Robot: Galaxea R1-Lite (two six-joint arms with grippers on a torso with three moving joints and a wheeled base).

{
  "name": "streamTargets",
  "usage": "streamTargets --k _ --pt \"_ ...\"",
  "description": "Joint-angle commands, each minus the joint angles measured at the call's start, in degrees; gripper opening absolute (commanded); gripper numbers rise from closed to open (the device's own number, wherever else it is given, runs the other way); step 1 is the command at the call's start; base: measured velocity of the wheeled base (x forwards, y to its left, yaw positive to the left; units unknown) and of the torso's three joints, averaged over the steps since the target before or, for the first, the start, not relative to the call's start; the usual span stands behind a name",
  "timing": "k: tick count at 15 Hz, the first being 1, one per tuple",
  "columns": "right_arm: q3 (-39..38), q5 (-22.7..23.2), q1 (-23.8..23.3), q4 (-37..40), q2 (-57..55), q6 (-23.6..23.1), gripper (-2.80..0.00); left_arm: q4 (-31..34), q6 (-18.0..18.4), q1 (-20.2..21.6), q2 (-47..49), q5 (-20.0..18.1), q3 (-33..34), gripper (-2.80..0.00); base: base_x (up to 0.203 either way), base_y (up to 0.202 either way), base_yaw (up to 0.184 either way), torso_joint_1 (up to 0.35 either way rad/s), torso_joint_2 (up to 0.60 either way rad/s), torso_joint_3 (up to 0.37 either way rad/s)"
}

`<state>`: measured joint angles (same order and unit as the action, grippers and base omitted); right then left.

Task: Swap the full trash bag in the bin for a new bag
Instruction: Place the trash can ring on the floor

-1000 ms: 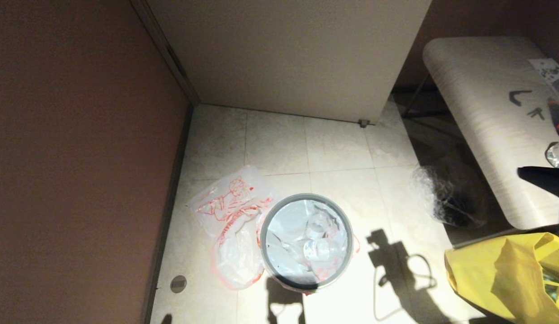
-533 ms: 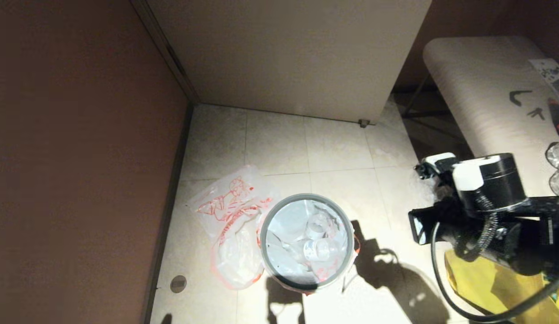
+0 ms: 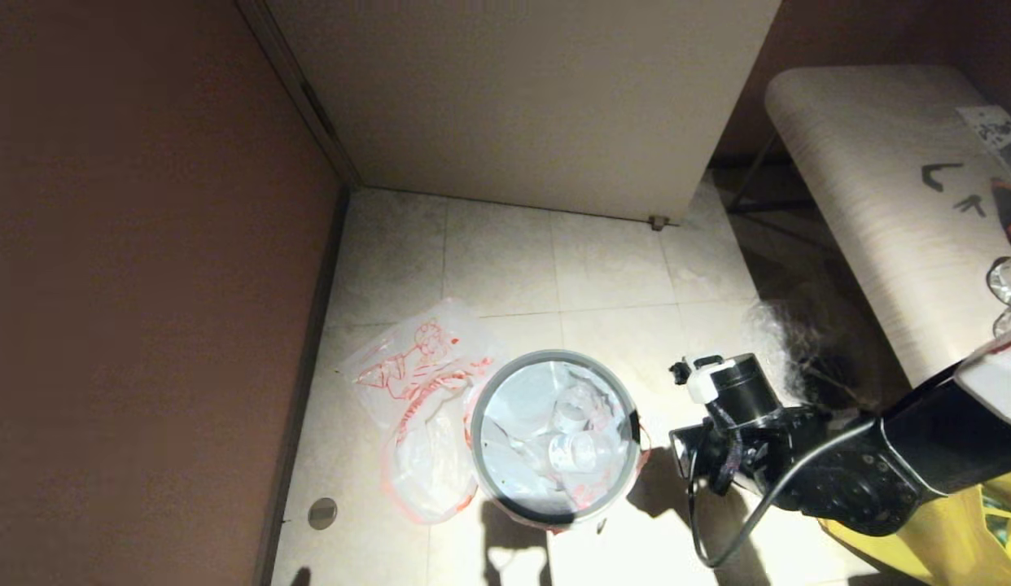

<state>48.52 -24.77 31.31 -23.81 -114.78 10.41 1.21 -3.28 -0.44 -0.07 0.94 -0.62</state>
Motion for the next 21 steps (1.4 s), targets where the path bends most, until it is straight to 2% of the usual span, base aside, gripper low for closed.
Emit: streamTargets --k 1,3,5,7,14,16,20,21 --pt "0.95 -0.15 0.32 -2.49 -4.70 0.00 0.00 0.02 -0.06 0.00 0.04 0.03 0.01 -2.80 0.000 0.000 0.000 0.000 0.00 0.000" --pt "2.92 -0.42 2.73 -6.02 -6.57 -0.11 0.00 0.02 -0.06 0.00 0.07 0.03 0.01 -2.80 0.000 0.000 0.000 0.000 0.00 0.000" --pt "4.05 -0.52 5.48 -6.28 -6.65 -0.05 0.00 0.02 -0.06 0.00 0.07 0.03 0.01 -2.80 0.000 0.000 0.000 0.000 0.00 0.000" --pt "4.90 -0.54 5.96 -6.43 -7.44 -0.13 0.00 0.02 -0.06 0.00 0.06 0.03 0.01 -2.80 0.000 0.000 0.000 0.000 0.00 0.000" --pt "7.29 0.02 2.40 -7.70 -10.60 -1.25 0.00 0.02 -0.06 0.00 0.04 0.03 0.01 -2.80 0.000 0.000 0.000 0.000 0.00 0.000" --pt "7.95 2.08 1.48 -7.75 -11.09 -1.71 0.00 0.02 -0.06 0.00 0.07 0.03 0.01 -2.80 0.000 0.000 0.000 0.000 0.00 0.000" --pt "10.55 3.23 -0.10 -7.75 -12.40 -2.50 0.00 0.02 -0.06 0.00 0.07 0.03 0.01 -2.80 0.000 0.000 0.000 0.000 0.00 0.000" --pt "10.73 3.84 -0.10 -7.75 -12.75 -2.57 -2.80 0.02 -0.06 0.00 0.07 0.03 0.01 -2.80 0.000 0.000 0.000 0.000 0.00 0.000"
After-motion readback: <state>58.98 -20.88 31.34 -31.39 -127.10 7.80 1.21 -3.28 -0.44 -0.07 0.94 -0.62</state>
